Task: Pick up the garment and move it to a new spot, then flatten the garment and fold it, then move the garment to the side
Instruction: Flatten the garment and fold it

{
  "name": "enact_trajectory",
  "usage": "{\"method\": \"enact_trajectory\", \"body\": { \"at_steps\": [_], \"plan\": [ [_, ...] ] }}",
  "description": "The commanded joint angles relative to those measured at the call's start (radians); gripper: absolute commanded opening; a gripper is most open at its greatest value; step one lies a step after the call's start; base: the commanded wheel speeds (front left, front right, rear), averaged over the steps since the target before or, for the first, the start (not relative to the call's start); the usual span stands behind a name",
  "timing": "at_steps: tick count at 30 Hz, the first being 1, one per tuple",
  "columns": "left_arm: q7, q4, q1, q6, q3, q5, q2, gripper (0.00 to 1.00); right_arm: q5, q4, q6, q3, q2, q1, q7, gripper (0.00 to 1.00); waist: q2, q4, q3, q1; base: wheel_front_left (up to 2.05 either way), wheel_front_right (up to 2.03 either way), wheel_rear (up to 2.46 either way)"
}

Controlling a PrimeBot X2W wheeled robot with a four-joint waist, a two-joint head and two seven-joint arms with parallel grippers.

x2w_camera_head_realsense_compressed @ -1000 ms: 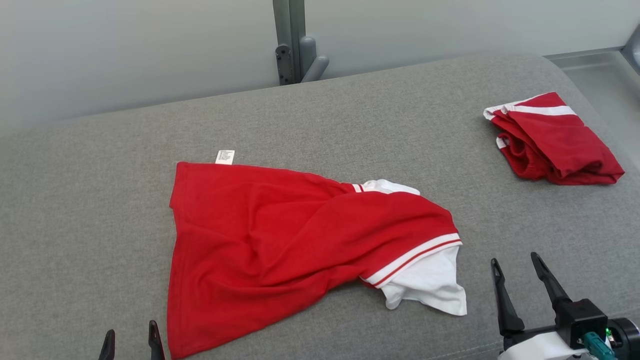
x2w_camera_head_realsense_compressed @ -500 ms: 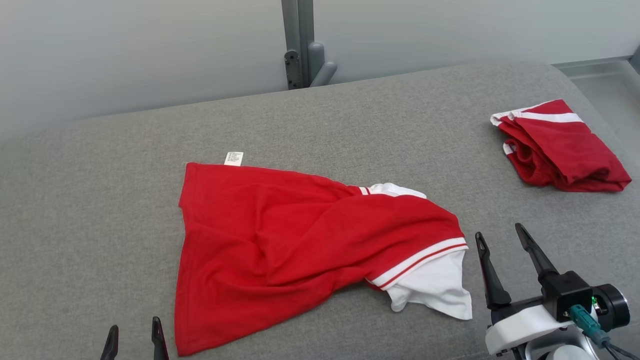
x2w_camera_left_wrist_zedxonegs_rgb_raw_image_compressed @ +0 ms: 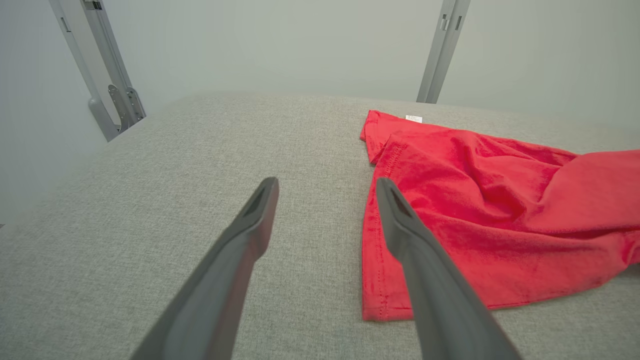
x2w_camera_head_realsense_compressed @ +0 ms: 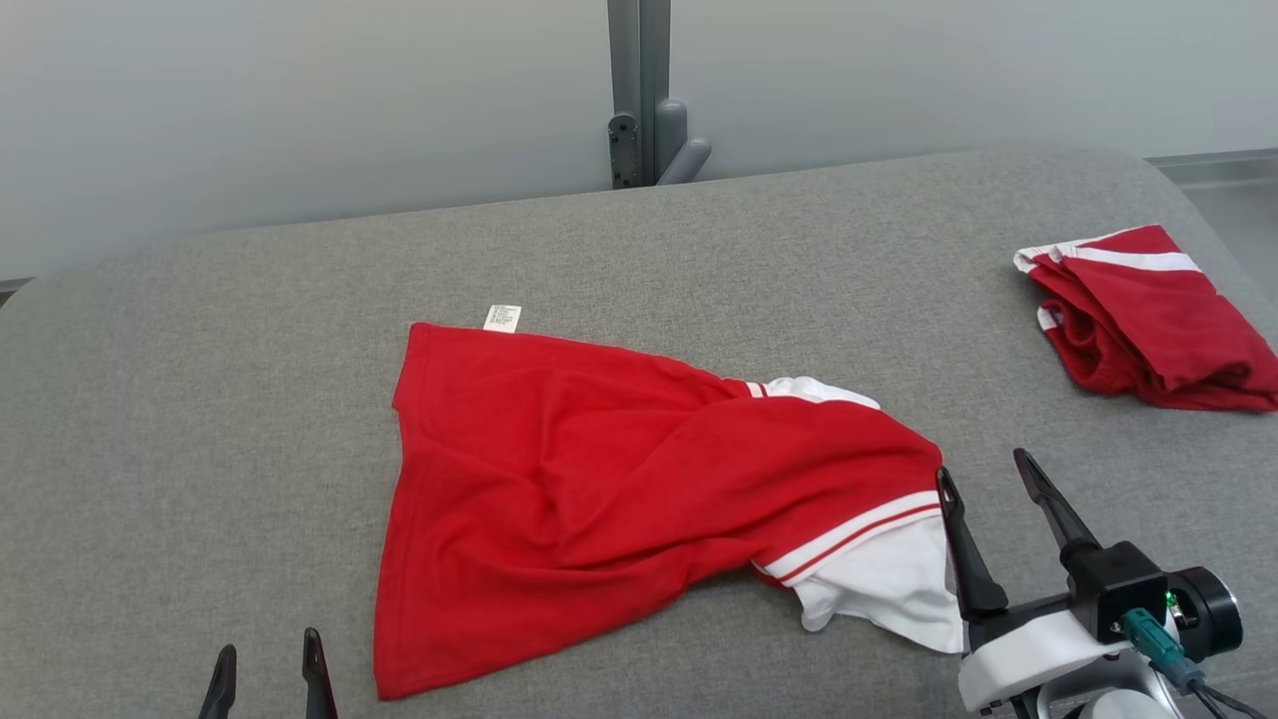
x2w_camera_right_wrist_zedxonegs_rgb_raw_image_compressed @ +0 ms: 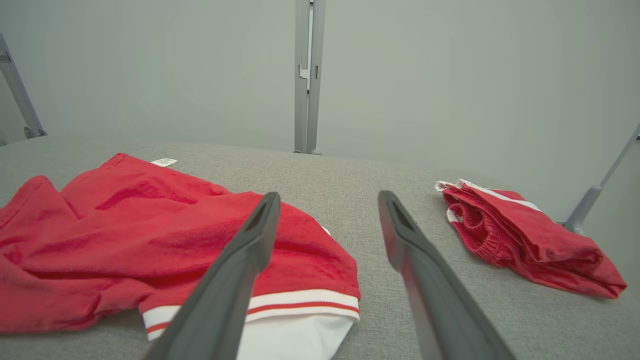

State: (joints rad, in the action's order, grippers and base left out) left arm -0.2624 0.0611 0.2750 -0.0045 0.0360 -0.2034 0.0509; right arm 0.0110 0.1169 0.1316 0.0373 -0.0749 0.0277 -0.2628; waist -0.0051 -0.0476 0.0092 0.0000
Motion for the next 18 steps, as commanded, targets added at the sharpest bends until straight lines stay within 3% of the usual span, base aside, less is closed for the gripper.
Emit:
{"method": "enact_trajectory", "body": {
  "at_steps": [1, 11, 18],
  "plan": [
    [-0.003, 0.001, -0.01, -0.001, 0.005, -0.01, 0.0, 1.0, -0.003, 0.001, -0.002, 0.003, 0.001, 0.005, -0.003, 1.0, 0.0051, -0.002, -0.001, 0.0, 0.0, 0.0, 0.0],
    [-0.003, 0.041, -0.004, -0.002, -0.035, -0.014, 0.0, 1.0, -0.01, 0.014, -0.002, 0.006, -0.006, 0.031, -0.003, 1.0, 0.0051, -0.014, 0.008, 0.0, 0.0, 0.0, 0.0],
    [0.016, 0.103, -0.068, -0.015, -0.069, -0.015, 0.003, 1.0, -0.007, 0.1, -0.002, 0.096, -0.106, 0.015, 0.128, 1.0, 0.0051, -0.032, 0.065, 0.0, 0.0, 0.0, 0.0]
  ]
}}
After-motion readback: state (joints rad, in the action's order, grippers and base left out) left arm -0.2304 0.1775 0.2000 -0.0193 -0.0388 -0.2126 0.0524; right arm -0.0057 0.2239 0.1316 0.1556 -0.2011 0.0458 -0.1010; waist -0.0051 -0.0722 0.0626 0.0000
